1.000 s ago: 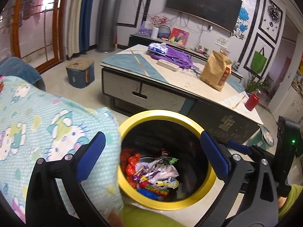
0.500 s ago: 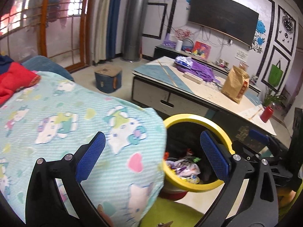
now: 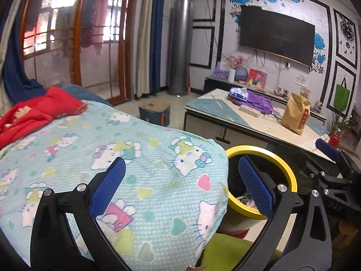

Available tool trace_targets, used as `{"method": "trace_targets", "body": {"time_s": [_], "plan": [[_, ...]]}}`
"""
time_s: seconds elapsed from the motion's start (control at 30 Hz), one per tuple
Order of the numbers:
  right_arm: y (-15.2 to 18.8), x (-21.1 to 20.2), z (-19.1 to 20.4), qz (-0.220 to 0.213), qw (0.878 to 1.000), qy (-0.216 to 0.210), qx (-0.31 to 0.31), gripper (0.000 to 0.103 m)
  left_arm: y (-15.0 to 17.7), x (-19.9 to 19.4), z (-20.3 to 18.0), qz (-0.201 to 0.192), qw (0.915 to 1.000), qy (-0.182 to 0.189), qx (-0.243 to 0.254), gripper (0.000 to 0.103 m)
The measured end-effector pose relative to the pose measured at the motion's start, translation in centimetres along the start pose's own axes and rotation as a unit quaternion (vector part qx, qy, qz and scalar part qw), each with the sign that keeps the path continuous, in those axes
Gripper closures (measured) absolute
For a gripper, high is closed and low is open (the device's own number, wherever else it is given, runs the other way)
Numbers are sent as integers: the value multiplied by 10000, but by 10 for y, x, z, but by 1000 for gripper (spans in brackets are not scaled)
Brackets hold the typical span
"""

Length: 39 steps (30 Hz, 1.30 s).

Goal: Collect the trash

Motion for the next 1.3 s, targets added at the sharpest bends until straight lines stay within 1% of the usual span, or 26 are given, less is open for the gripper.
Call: {"method": "trace_targets", "body": {"time_s": [0.17, 0.33, 0.43, 0.63, 1.3], "plan": [[1, -14, 16, -277, 9996, -38, -19, 6, 12, -17, 8, -131, 9998, -91, -106, 11], [9, -16, 20, -334, 9994, -17, -8, 6, 23, -28, 12, -263, 9994, -133, -163, 11], [13, -11, 22, -222, 9997, -43, -45, 6, 25, -31, 13, -337, 9991, -194, -157, 11], [15, -10, 25, -200, 9997, -74, -90, 6, 25, -34, 12, -396, 9989, -188, -134, 11], [21, -7, 27, -156, 9998, -67, -82, 6, 26, -34, 11, -407, 9989, -187, -139, 11]]}}
Point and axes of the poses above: each gripper's, at about its wrist camera, not at the fingertips, and x roughly the way its jaws point, z to its left, y to its underside, the point moved 2 cm from there along x, roughly the way its jaws point, and after that the axes turned 3 degrees about z, right-handed, at the moved point
